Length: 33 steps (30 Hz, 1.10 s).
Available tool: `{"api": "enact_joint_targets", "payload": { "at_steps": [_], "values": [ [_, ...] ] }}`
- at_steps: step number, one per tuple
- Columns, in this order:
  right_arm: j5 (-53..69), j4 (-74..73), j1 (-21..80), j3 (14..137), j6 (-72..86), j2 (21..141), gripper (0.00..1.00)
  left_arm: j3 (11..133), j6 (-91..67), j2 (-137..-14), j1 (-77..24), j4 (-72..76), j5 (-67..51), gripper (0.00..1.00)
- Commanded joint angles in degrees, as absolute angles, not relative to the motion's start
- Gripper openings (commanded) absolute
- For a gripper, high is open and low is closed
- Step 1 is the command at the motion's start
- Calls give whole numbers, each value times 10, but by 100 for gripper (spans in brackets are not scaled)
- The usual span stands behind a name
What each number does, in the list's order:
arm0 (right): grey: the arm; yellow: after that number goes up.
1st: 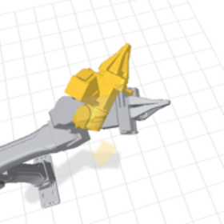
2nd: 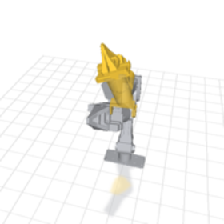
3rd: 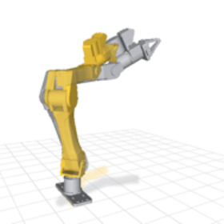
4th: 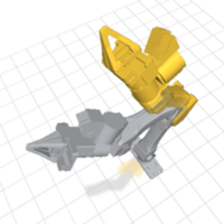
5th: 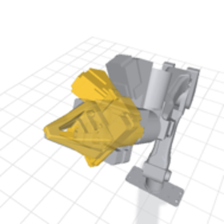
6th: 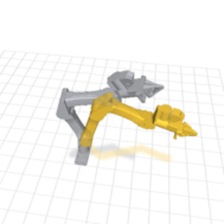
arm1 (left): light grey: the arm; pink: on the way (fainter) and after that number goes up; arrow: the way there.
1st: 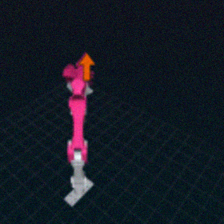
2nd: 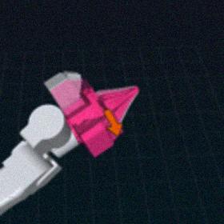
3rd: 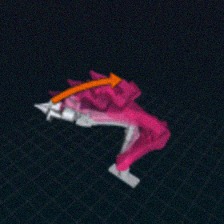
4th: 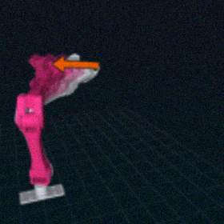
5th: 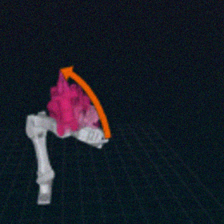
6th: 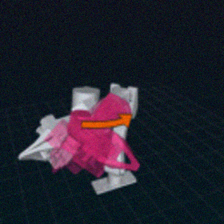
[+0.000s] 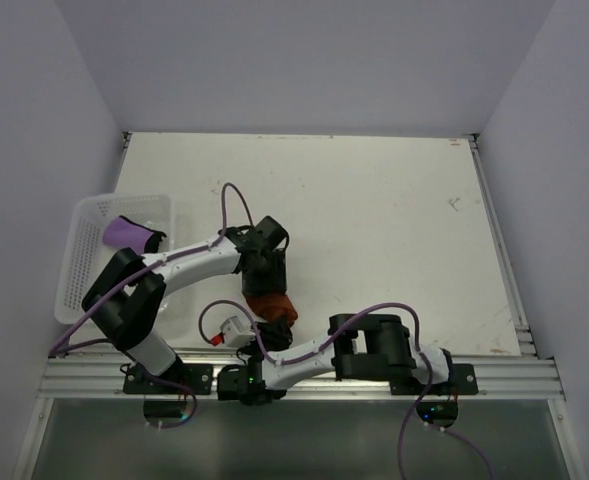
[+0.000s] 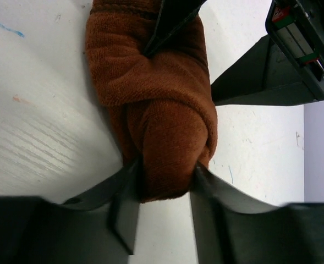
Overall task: Roll the towels
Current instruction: Roll the towel
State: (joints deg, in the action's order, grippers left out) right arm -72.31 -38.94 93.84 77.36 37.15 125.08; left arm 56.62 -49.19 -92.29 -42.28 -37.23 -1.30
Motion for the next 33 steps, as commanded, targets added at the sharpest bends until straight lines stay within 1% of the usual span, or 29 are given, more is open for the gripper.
{"api": "enact_joint_targets", "payload": {
  "at_steps": [1, 7, 13, 15, 17, 21, 25, 33],
  "values": [
    [-682, -352, 946, 752, 374, 1223, 45, 566, -476, -971, -427, -365, 34, 62],
    [-671, -321, 946, 711, 365, 1183, 54, 565, -472, -980, -428, -334, 33, 59],
    [-686, -336, 965, 714, 362, 1178, 62, 581, -456, -1005, -427, -344, 54, 55],
    [-686, -330, 976, 710, 352, 1174, 64, 583, -452, -1010, -427, -343, 60, 51],
    [-688, -334, 990, 709, 352, 1172, 70, 583, -447, -1016, -427, -342, 68, 49],
    [-696, -354, 1015, 700, 372, 1160, 80, 590, -439, -1034, -426, -341, 79, 46],
    [-713, -426, 1035, 682, 446, 1134, 82, 593, -432, -1043, -426, -337, 84, 45],
    [-762, -528, 1078, 638, 599, 1066, 82, 599, -421, -1050, -425, -342, 104, 42]
  ]
}}
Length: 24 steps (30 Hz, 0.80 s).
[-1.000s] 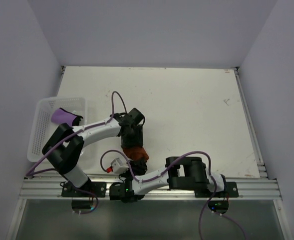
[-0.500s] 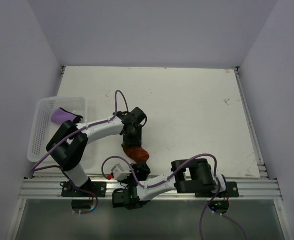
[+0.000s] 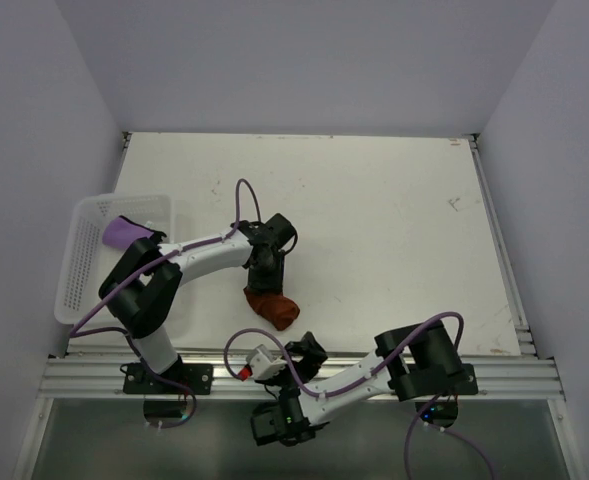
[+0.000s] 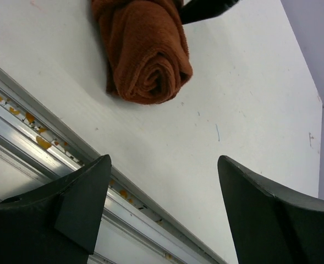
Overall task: Roll the towels
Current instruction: Roll the towel, then place the rolled towel into the container
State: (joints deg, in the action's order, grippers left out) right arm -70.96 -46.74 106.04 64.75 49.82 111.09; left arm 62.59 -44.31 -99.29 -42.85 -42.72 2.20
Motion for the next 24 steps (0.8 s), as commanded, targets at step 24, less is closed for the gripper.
{"api": "enact_joint_targets", "payload": {
  "at_steps": [24],
  "values": [
    [-644, -290, 932, 355, 524, 639, 84, 550, -388, -966, -417, -285, 113, 21]
  ]
}}
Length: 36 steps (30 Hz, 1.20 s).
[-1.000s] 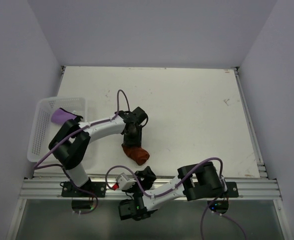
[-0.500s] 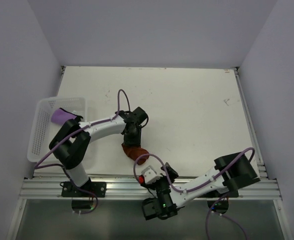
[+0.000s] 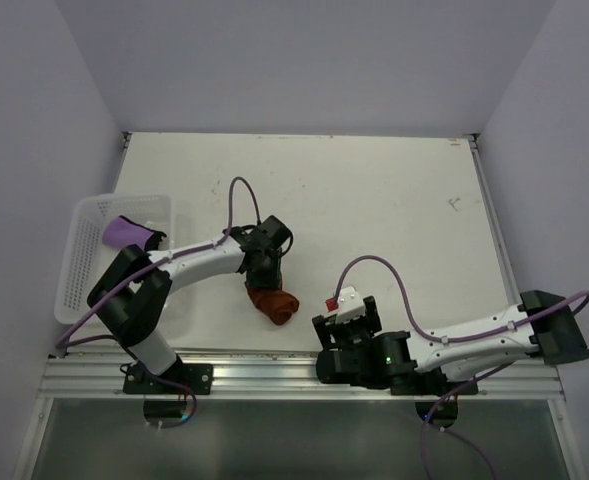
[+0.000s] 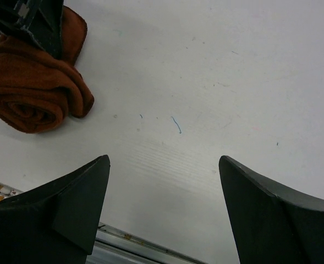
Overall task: Roll the towels
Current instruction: Place the rolled towel into the container
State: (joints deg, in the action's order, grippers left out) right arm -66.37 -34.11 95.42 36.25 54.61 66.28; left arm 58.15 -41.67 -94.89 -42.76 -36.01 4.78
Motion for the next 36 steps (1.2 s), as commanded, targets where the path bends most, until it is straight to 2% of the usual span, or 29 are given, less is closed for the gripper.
{"api": "enact_joint_targets", "payload": {
  "at_steps": [1, 3, 4, 5, 19, 36],
  "values": [
    [-636, -267, 913, 349, 519, 632, 84, 548, -386, -964, -417, -281, 112, 16],
    [-612, -236, 895, 326, 498, 600, 84, 541, -378, -962, -417, -275, 111, 10],
    [-593, -214, 875, 314, 491, 579, 84, 541, -368, -961, -417, -273, 109, 3],
    [-585, -207, 865, 309, 488, 572, 84, 540, -363, -961, -417, -272, 107, 0],
    [-464, -151, 705, 314, 409, 536, 84, 591, -312, -920, -417, -328, 164, 0],
    [-349, -132, 573, 306, 390, 512, 84, 709, -275, -918, -381, -449, 208, 0]
  ]
}}
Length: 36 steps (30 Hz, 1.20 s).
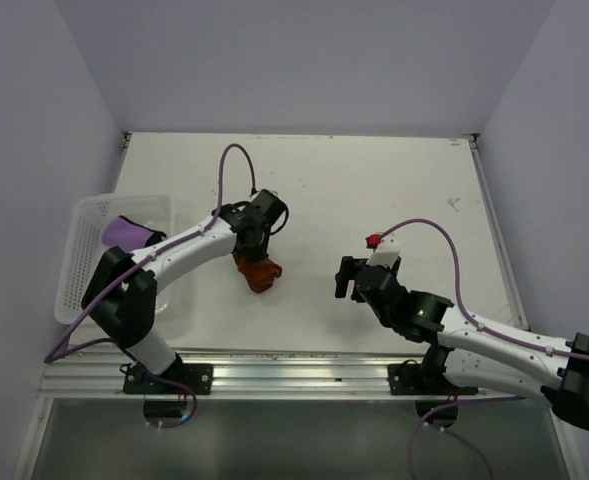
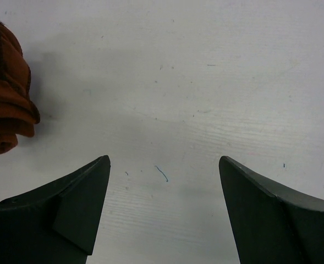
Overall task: Roll the towels
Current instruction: Place the rolled towel into the container
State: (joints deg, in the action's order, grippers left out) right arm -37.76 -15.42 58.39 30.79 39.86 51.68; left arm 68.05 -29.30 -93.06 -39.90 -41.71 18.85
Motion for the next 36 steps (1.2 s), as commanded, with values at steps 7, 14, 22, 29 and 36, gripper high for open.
{"api": "enact_joint_targets", "payload": {
  "at_steps": [7, 14, 22, 29, 36],
  "values": [
    [-325, -129, 552, 321, 374, 516, 84, 797, -276, -870, -300, -520, 223, 0],
    [-308, -142, 542, 334, 365, 517, 84, 874, -282, -817, -207, -560, 221, 0],
    [-305, -172, 540, 350, 357, 503, 84, 777, -249, -732, 1, -521, 200, 0],
    [-306, -199, 535, 367, 334, 533, 84, 713, -260, -703, 96, -502, 256, 0],
    [-308, -203, 516, 376, 326, 520, 84, 646, -257, -685, 154, -449, 274, 0]
  ]
}}
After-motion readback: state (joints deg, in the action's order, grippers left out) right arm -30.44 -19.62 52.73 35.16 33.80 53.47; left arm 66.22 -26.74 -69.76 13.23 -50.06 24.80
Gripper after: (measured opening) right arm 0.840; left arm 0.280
